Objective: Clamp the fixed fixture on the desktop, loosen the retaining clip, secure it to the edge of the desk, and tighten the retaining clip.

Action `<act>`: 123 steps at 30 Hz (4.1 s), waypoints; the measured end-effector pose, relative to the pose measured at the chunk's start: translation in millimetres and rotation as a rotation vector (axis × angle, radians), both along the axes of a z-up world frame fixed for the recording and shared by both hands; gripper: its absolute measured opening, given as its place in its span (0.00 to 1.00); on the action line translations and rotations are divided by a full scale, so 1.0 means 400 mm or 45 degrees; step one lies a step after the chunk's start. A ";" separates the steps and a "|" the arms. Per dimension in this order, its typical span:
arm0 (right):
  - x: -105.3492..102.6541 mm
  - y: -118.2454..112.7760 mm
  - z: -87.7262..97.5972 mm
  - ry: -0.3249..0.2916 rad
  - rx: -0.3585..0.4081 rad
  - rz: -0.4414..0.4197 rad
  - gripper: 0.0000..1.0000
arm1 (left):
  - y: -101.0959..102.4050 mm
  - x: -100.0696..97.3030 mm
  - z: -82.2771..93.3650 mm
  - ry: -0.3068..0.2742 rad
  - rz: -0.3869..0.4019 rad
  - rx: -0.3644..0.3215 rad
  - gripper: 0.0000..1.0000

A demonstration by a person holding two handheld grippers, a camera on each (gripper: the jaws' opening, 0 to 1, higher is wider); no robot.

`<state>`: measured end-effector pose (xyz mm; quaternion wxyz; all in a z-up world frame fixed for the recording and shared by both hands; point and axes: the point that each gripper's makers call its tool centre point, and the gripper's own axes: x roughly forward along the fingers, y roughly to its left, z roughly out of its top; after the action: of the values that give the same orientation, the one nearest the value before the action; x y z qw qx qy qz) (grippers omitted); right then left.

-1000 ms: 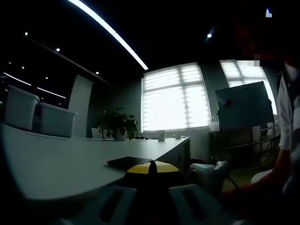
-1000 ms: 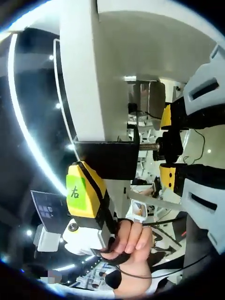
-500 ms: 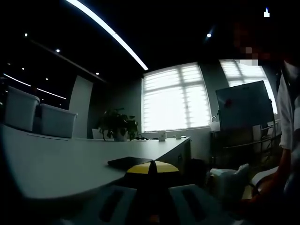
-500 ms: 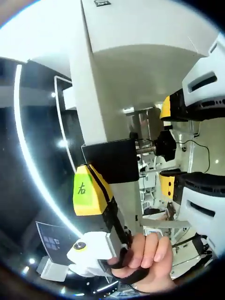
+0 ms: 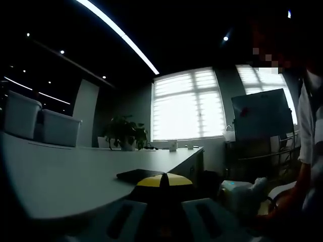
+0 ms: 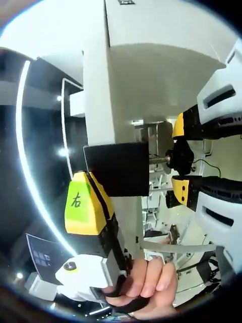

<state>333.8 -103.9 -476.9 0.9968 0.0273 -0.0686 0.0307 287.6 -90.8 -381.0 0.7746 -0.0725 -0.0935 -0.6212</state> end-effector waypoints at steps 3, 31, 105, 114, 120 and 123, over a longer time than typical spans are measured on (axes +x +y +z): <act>-0.001 0.001 0.000 -0.007 0.001 0.022 0.25 | 0.000 0.000 0.000 0.000 -0.002 -0.004 0.01; -0.019 0.081 -0.039 -0.009 -0.279 0.465 0.54 | -0.007 -0.003 0.005 0.002 -0.009 0.002 0.01; -0.016 0.014 0.009 -0.096 0.073 -0.072 0.40 | -0.010 0.000 -0.006 0.028 0.011 -0.048 0.01; 0.009 0.006 -0.007 -0.057 0.046 -0.135 0.29 | -0.014 -0.002 -0.008 0.026 0.010 -0.041 0.01; 0.009 0.008 -0.007 -0.094 -0.010 -0.014 0.26 | -0.012 -0.003 -0.009 0.027 0.006 -0.039 0.01; 0.014 0.017 -0.007 -0.110 -0.028 0.140 0.25 | -0.012 -0.004 -0.009 0.026 0.004 -0.034 0.01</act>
<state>339.6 -97.0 -479.5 0.9899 0.0186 -0.1097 0.0875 286.0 -95.6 -384.7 0.7756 -0.0892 -0.0940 -0.6178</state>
